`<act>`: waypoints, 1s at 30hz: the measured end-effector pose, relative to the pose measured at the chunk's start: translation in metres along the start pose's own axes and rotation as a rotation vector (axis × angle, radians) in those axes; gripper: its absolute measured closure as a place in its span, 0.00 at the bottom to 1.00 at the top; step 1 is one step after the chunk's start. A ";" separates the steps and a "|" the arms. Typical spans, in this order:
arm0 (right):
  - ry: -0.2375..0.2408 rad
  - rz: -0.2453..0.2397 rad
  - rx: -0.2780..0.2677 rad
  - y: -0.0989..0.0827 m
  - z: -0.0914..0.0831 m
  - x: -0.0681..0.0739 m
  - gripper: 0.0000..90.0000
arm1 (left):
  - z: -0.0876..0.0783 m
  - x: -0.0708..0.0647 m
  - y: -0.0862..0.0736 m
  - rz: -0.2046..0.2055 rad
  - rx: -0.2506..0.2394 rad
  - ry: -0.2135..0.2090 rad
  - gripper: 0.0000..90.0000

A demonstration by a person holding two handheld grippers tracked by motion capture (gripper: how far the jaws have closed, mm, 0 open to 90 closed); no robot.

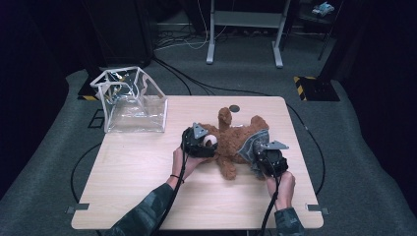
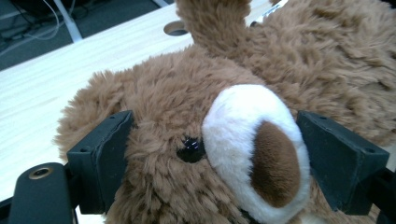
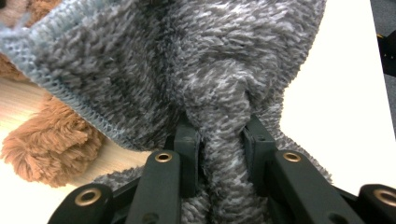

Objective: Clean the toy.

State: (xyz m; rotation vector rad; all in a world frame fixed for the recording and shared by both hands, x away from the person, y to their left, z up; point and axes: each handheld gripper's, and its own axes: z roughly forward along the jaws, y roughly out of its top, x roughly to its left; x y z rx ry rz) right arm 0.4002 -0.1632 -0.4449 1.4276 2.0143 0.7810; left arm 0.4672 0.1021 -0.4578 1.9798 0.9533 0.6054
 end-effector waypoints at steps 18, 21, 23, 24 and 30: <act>0.010 0.022 0.005 -0.002 0.000 -0.006 0.80 | 0.017 -0.017 -0.011 0.108 0.020 0.119 0.23; 0.010 0.024 0.005 -0.004 0.000 -0.007 0.79 | 0.021 -0.014 -0.011 0.103 0.023 0.111 0.33; 0.012 0.034 0.001 -0.004 0.000 -0.006 0.79 | 0.022 -0.013 -0.009 0.108 0.033 0.103 0.41; 0.015 0.024 0.000 -0.004 0.000 -0.006 0.79 | 0.023 -0.012 -0.008 0.103 0.039 0.099 0.43; 0.015 0.020 -0.010 -0.001 -0.003 -0.003 0.79 | 0.016 -0.005 0.004 0.039 0.086 0.021 0.49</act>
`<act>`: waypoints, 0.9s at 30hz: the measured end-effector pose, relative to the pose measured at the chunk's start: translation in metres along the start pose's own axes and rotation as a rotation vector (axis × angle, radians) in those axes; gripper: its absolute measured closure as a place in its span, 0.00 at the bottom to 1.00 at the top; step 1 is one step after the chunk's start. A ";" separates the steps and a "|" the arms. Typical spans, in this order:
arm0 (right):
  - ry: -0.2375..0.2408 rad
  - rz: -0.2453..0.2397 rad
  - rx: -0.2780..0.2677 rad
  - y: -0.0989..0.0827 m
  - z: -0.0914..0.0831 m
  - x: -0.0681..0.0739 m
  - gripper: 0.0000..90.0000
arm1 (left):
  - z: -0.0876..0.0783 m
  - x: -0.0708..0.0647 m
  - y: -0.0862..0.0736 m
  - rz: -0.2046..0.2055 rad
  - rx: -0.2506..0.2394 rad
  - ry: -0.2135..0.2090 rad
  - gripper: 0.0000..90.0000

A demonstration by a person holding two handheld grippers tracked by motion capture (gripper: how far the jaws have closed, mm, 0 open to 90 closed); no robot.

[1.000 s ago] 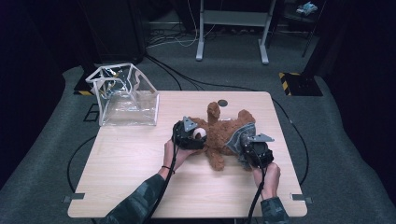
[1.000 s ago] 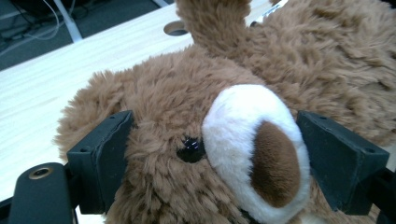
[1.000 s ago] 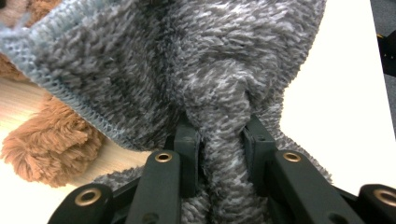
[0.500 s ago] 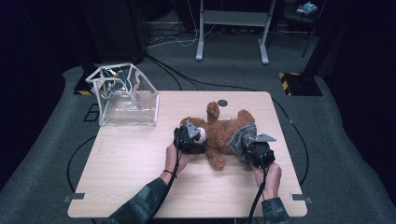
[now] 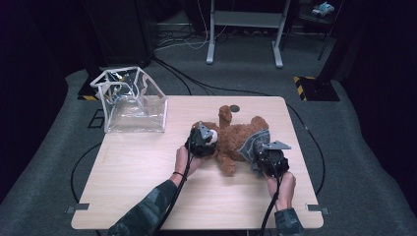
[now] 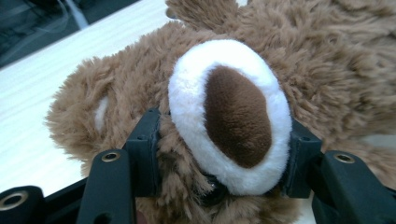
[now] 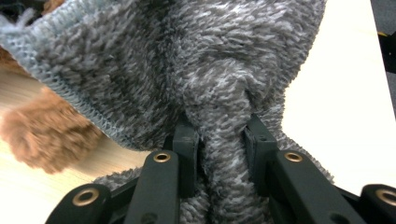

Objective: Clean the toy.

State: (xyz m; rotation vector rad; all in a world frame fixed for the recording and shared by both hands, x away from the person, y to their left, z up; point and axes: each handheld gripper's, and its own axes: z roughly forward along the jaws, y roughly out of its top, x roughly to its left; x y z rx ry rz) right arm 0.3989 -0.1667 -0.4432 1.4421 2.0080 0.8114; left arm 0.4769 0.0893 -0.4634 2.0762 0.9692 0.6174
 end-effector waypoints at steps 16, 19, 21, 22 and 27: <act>0.003 -0.061 -0.019 0.037 0.017 0.025 0.80 | -0.005 0.013 0.012 -0.086 0.084 -0.182 0.38; 0.000 -0.050 -0.002 0.043 0.023 0.019 0.80 | -0.010 0.016 0.014 -0.075 0.060 -0.176 0.32; -0.012 -0.052 0.005 0.045 0.025 0.019 0.80 | -0.013 0.017 0.017 -0.059 0.048 -0.166 0.29; -0.015 -0.052 0.007 0.046 0.025 0.018 0.80 | -0.015 0.018 0.018 -0.058 0.034 -0.165 0.29; -0.029 -0.054 0.015 0.051 0.030 0.017 0.80 | -0.014 0.023 0.024 -0.033 0.005 -0.169 0.29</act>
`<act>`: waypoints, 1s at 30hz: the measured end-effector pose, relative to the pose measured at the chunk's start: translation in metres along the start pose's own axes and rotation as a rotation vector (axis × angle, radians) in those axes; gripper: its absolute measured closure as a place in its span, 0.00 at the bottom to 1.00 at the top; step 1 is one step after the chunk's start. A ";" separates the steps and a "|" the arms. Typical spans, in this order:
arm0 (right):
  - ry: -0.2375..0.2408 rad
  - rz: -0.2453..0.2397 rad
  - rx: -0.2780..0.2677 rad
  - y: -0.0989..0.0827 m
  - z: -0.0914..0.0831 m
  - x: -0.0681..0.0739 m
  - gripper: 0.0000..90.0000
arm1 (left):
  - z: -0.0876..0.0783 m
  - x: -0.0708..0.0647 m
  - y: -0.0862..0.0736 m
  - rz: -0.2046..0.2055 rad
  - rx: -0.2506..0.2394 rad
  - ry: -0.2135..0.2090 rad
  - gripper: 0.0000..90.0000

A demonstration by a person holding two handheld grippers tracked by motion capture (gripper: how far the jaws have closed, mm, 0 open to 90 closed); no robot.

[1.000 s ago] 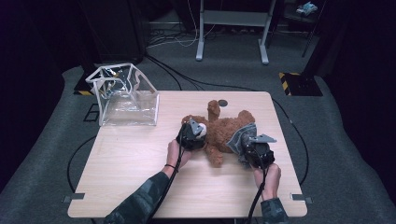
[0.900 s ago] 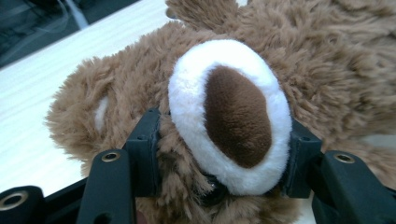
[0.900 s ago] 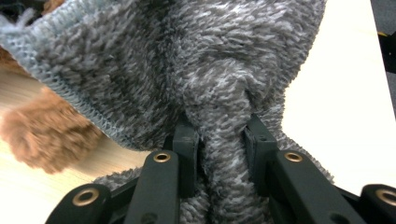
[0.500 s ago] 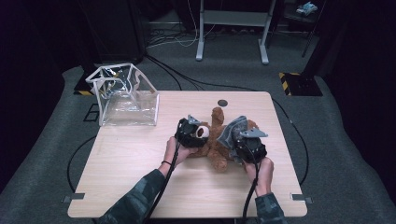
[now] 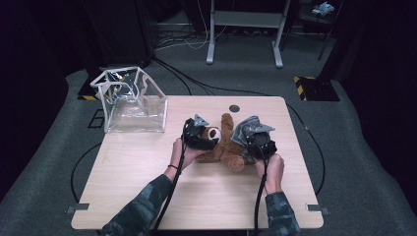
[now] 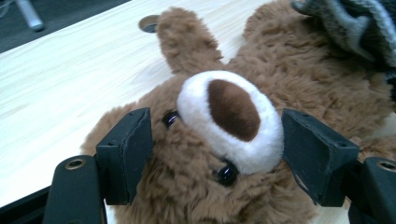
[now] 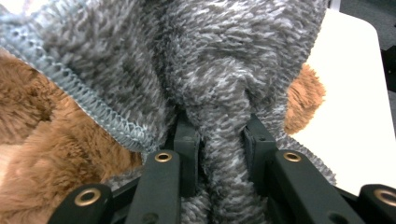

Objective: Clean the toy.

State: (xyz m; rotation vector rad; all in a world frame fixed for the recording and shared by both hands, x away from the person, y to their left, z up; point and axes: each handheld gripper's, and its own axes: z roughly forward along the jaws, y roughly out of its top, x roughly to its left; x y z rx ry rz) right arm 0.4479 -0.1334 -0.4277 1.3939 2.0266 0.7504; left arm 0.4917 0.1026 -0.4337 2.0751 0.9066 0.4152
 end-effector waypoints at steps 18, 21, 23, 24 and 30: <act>0.083 -0.121 -0.013 -0.010 0.005 0.060 0.81 | 0.021 0.006 0.003 -0.022 0.095 -0.008 0.52; 0.064 -0.122 -0.019 -0.011 0.005 0.058 0.82 | 0.022 0.007 0.002 -0.012 0.098 -0.011 0.52; 0.037 -0.118 -0.014 -0.014 0.001 0.053 0.82 | 0.023 0.008 0.002 -0.002 0.107 -0.013 0.52; 0.029 -0.114 -0.011 -0.015 0.000 0.050 0.82 | 0.023 0.008 0.002 -0.007 0.104 -0.014 0.52; -0.054 -0.060 0.002 -0.029 -0.011 0.011 0.83 | 0.024 0.013 0.000 -0.028 0.096 -0.036 0.52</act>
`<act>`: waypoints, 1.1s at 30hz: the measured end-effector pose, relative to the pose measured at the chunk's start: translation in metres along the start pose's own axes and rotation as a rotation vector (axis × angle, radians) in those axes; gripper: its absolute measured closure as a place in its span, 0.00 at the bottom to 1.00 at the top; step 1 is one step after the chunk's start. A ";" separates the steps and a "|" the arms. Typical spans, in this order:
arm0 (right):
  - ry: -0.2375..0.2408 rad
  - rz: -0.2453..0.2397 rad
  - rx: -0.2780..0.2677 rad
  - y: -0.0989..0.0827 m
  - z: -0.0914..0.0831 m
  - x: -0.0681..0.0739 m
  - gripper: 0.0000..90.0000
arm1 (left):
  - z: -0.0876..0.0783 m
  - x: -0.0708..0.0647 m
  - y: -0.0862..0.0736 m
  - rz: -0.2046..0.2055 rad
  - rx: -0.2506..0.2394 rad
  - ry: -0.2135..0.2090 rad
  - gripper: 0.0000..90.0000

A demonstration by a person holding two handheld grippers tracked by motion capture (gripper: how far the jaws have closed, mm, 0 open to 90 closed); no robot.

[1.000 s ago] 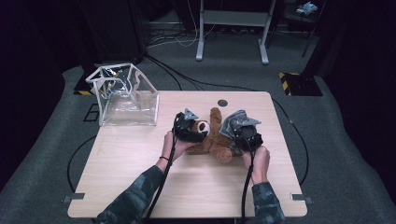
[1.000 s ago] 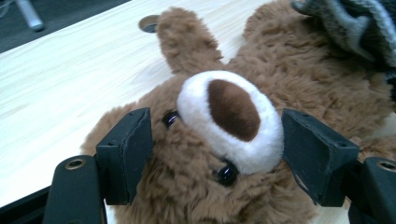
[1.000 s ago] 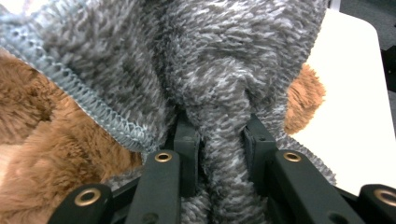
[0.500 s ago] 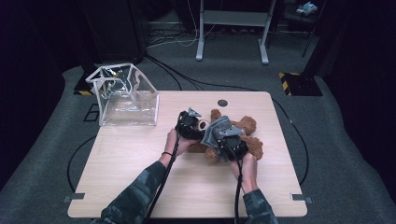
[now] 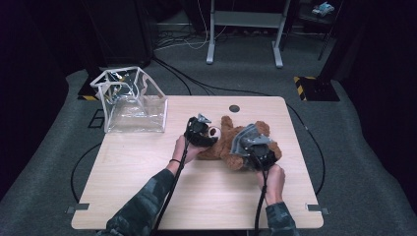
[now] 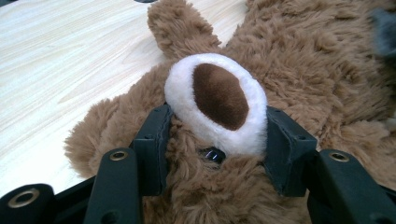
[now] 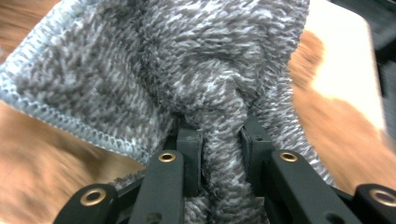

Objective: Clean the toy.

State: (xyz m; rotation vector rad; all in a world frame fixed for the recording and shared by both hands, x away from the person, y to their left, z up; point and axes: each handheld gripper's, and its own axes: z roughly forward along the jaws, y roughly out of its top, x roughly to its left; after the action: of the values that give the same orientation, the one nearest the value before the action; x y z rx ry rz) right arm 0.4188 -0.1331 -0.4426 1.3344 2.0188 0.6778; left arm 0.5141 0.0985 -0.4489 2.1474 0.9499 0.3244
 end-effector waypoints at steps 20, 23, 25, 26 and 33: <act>0.122 -0.009 -0.048 0.017 -0.011 0.020 0.82 | 0.001 0.002 -0.001 -0.012 -0.010 -0.008 0.52; 0.115 0.015 -0.026 0.014 0.002 0.014 0.82 | 0.001 0.003 -0.002 -0.019 -0.017 -0.015 0.52; 0.093 0.042 -0.023 0.008 0.003 0.000 0.82 | 0.001 0.003 -0.002 -0.020 -0.018 -0.018 0.52; 0.083 0.052 -0.016 0.006 0.001 -0.005 0.82 | 0.001 0.003 -0.002 -0.022 -0.021 -0.018 0.52; -0.047 0.163 0.038 -0.014 0.002 -0.057 0.82 | 0.001 0.004 -0.001 -0.020 -0.016 -0.020 0.52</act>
State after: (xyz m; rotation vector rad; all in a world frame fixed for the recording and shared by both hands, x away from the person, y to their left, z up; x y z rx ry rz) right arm 0.4289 -0.1905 -0.4416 1.5354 1.9093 0.6771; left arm 0.5163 0.1011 -0.4508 2.1214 0.9532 0.2994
